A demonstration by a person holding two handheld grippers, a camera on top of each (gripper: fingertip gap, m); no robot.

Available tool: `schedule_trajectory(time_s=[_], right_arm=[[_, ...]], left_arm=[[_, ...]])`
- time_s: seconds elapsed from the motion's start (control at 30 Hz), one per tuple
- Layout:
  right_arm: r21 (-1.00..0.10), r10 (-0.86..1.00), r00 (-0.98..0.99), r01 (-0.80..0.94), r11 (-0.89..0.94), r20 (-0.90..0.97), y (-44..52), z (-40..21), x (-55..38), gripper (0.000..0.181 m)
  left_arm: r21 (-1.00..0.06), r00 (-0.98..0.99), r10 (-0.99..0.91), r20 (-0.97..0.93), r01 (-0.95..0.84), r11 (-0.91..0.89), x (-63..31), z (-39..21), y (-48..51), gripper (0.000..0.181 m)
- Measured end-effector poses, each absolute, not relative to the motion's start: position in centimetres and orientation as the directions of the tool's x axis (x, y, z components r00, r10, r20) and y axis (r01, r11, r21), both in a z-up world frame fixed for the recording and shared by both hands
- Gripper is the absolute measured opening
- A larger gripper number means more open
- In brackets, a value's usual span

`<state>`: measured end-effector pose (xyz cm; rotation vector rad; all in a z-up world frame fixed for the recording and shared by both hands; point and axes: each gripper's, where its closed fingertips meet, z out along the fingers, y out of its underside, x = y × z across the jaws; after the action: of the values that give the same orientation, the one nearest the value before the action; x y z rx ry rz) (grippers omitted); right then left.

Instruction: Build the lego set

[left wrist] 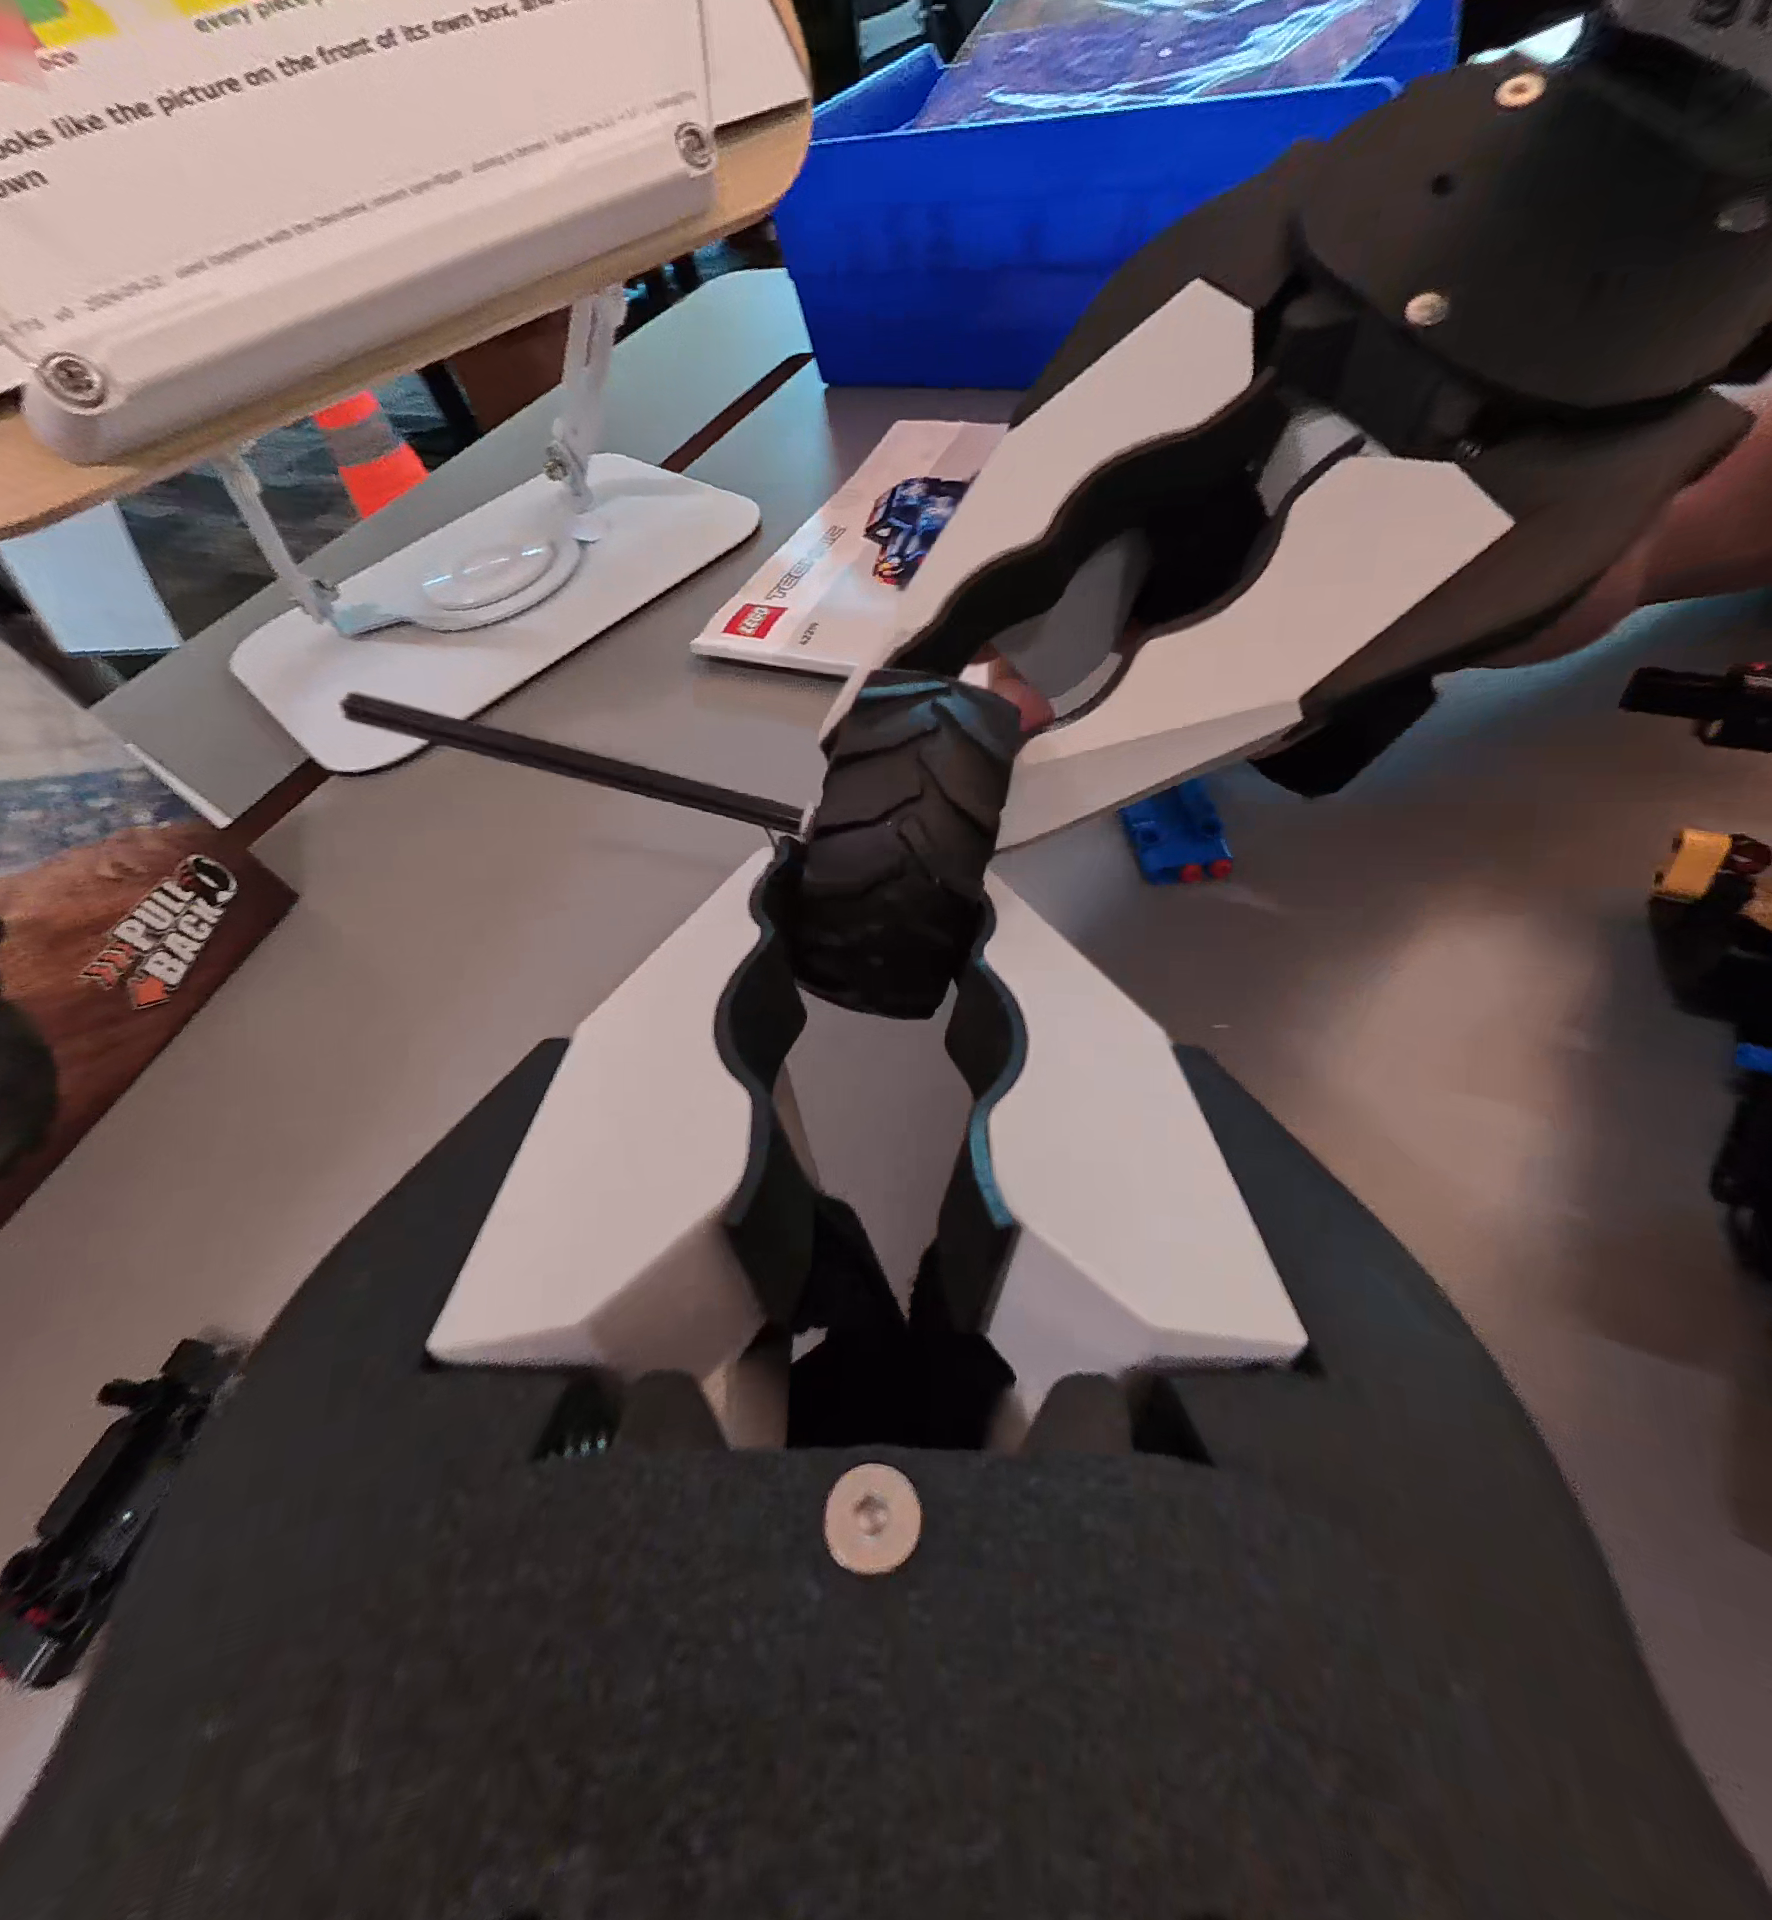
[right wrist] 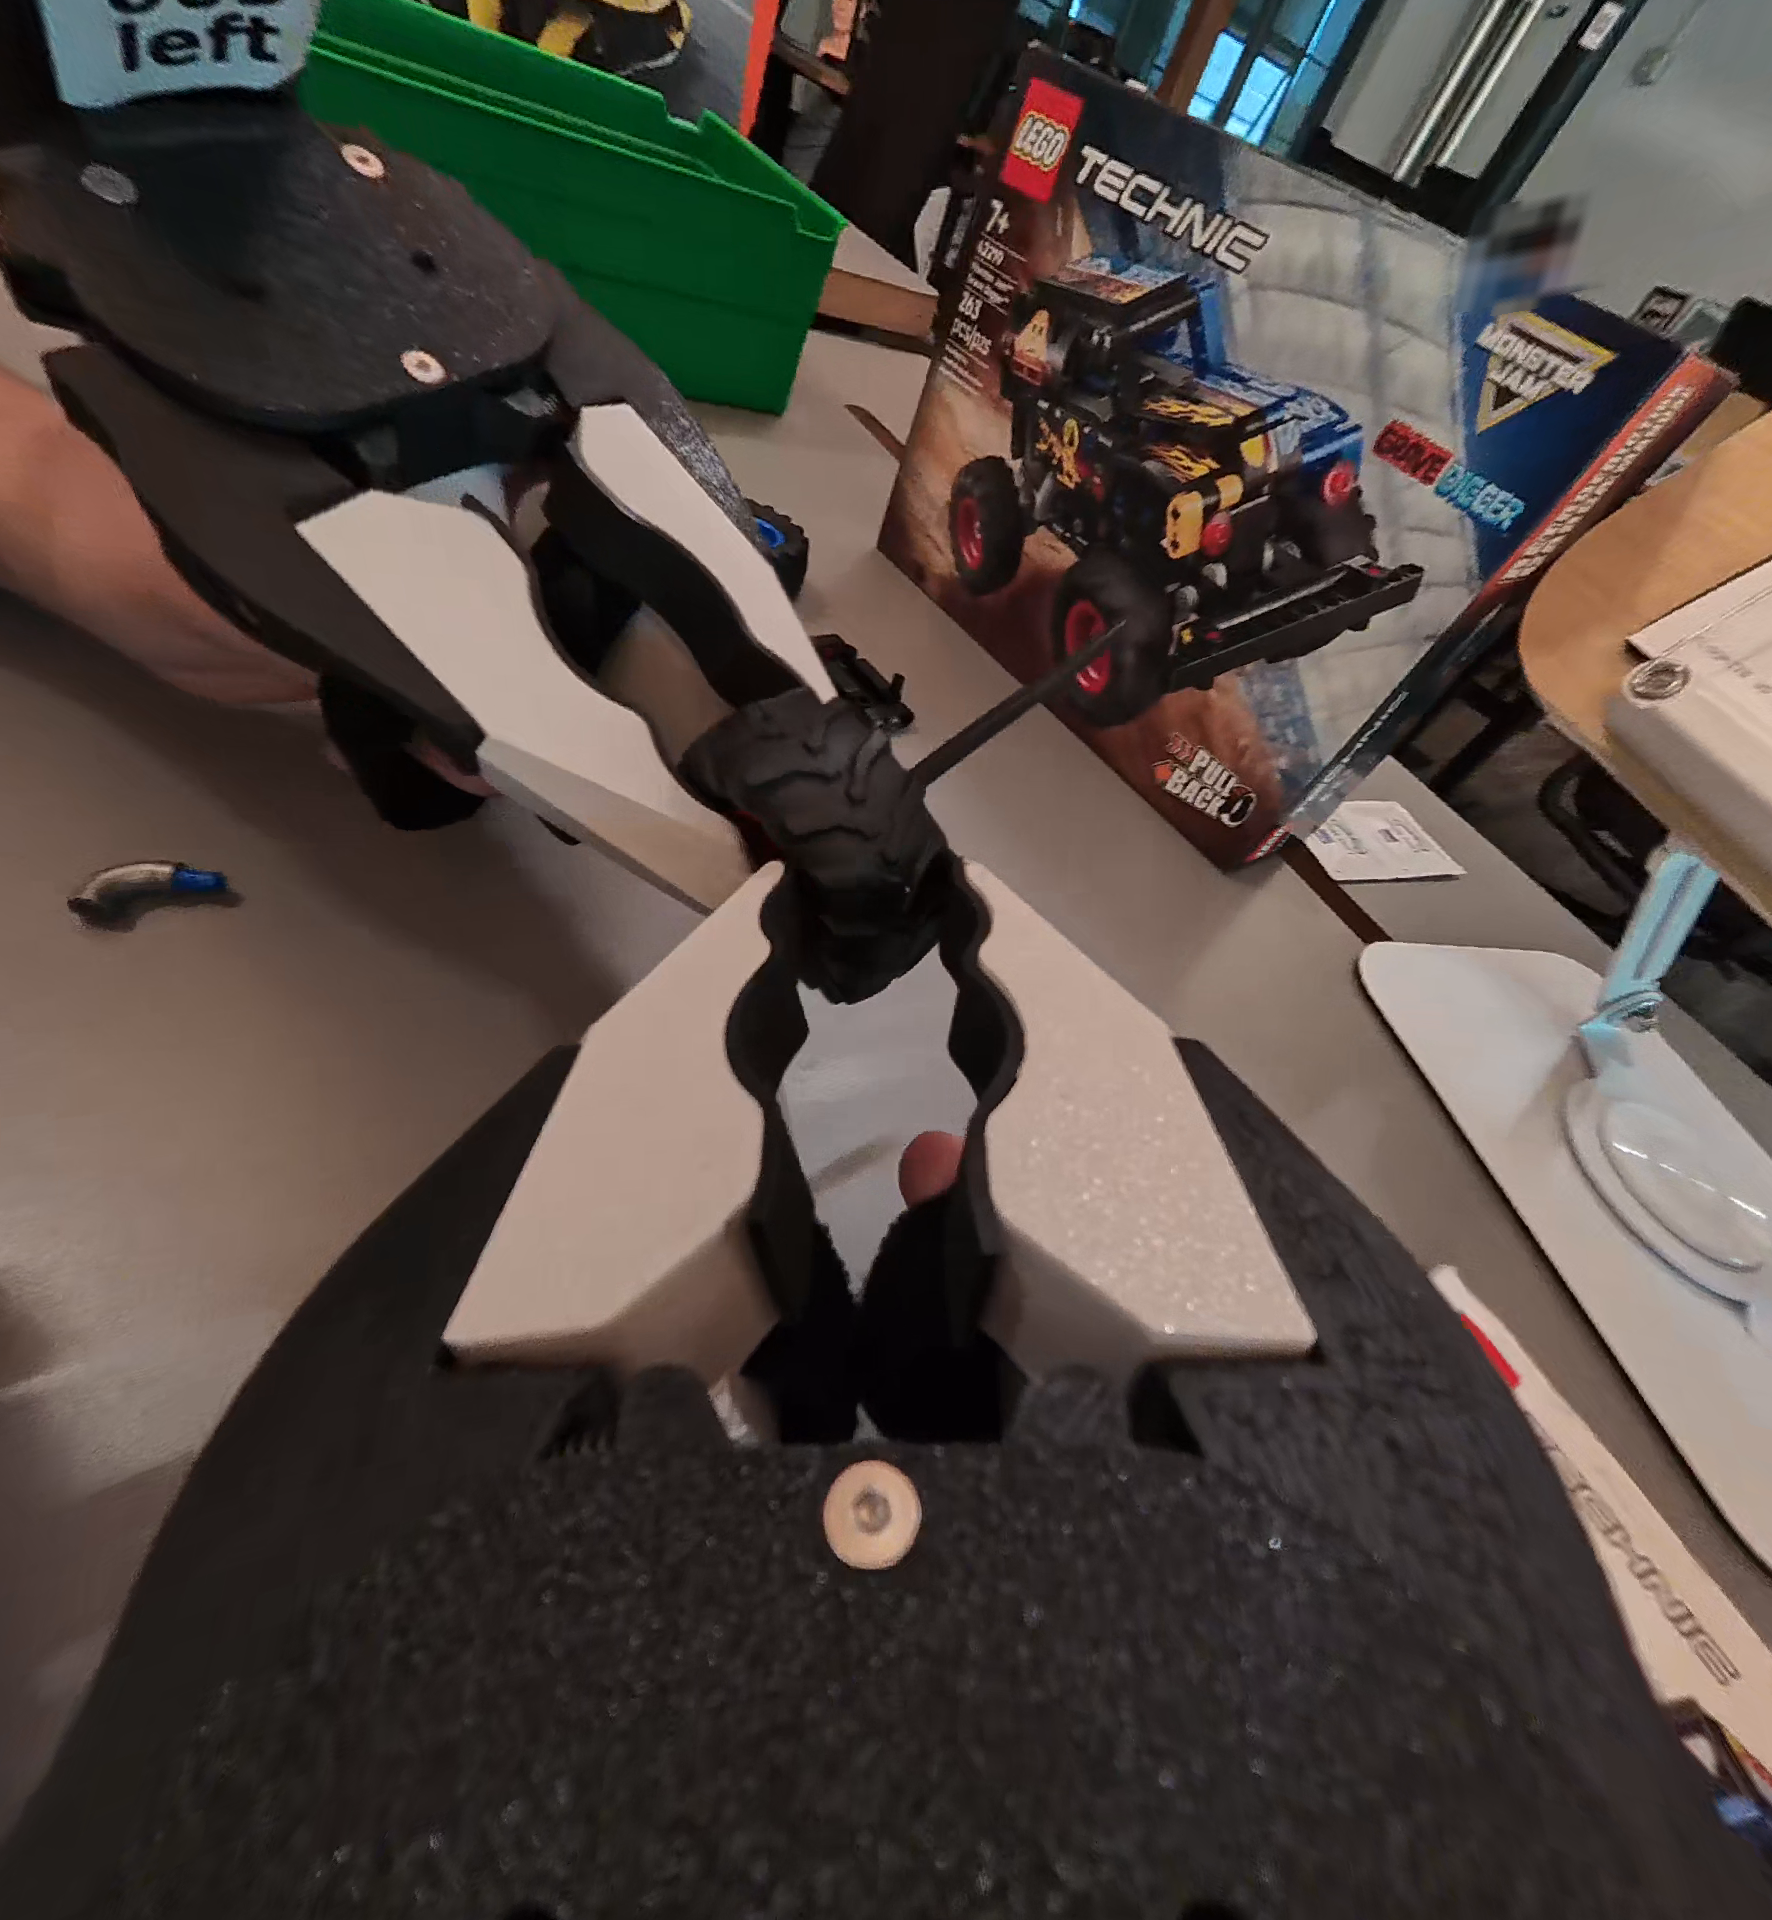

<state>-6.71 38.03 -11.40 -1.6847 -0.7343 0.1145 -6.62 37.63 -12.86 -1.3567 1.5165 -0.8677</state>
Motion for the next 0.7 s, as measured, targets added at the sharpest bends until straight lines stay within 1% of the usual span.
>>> schedule_trajectory(time_s=[0.1, 0.17, 0.3, 0.37, 0.4, 0.47, 0.5, 0.53, 0.6, 0.63, 0.7], right_arm=[[-0.922, 0.483, 0.818, 0.384, -0.052, 0.313, 38.2, -10.8, -6.6, 0.024], [-0.908, 0.452, 0.817, 0.417, -0.037, 0.356, 38.4, -10.6, -6.6, 0.023], [-0.915, 0.394, 0.848, 0.402, -0.041, 0.355, 38.9, -10.1, -6.4, 0.023], [-0.917, 0.409, 0.844, 0.396, -0.043, 0.346, 39.0, -10.2, -6.4, 0.024], [-0.913, 0.430, 0.832, 0.406, -0.040, 0.351, 38.8, -10.4, -6.5, 0.026], [-0.888, 0.527, 0.762, 0.459, -0.029, 0.376, 37.9, -11.5, -6.8, 0.028], [-0.892, 0.583, 0.737, 0.451, -0.046, 0.342, 37.4, -12.1, -6.9, 0.030], [-0.899, 0.634, 0.715, 0.432, -0.069, 0.295, 36.8, -12.6, -6.9, 0.035], [-0.922, 0.721, 0.682, 0.348, -0.172, 0.123, 35.7, -13.0, -6.9, 0.043], [-0.930, 0.749, 0.661, 0.303, -0.209, 0.047, 35.3, -12.7, -7.0, 0.045], [-0.936, 0.749, 0.662, 0.243, -0.253, -0.031, 35.3, -12.4, -6.7, 0.045]], left_arm=[[-0.923, 0.046, -0.981, -0.189, -0.350, 0.162, -6.5, -12.4, 37.9, 0.023], [-0.926, 0.081, -0.978, -0.192, -0.344, 0.153, -6.6, -12.2, 38.2, 0.024], [-0.932, 0.169, -0.966, -0.197, -0.338, 0.131, -6.4, -11.9, 38.9, 0.023], [-0.919, 0.153, -0.955, -0.254, -0.347, 0.188, -6.5, -11.9, 39.0, 0.023], [-0.901, 0.120, -0.944, -0.307, -0.357, 0.247, -6.6, -12.1, 38.9, 0.023], [-0.822, 0.018, -0.879, -0.476, -0.366, 0.437, -6.9, -12.9, 38.2, 0.025], [-0.770, -0.029, -0.829, -0.558, -0.356, 0.530, -7.0, -13.3, 37.9, 0.025], [-0.718, -0.052, -0.778, -0.627, -0.350, 0.602, -6.9, -13.5, 37.7, 0.026], [-0.599, -0.064, -0.654, -0.753, -0.344, 0.723, -6.7, -13.8, 37.6, 0.025], [-0.546, -0.059, -0.595, -0.802, -0.332, 0.769, -6.7, -13.7, 37.5, 0.025], [-0.486, -0.037, -0.526, -0.850, -0.333, 0.808, -6.7, -13.5, 37.6, 0.025]])
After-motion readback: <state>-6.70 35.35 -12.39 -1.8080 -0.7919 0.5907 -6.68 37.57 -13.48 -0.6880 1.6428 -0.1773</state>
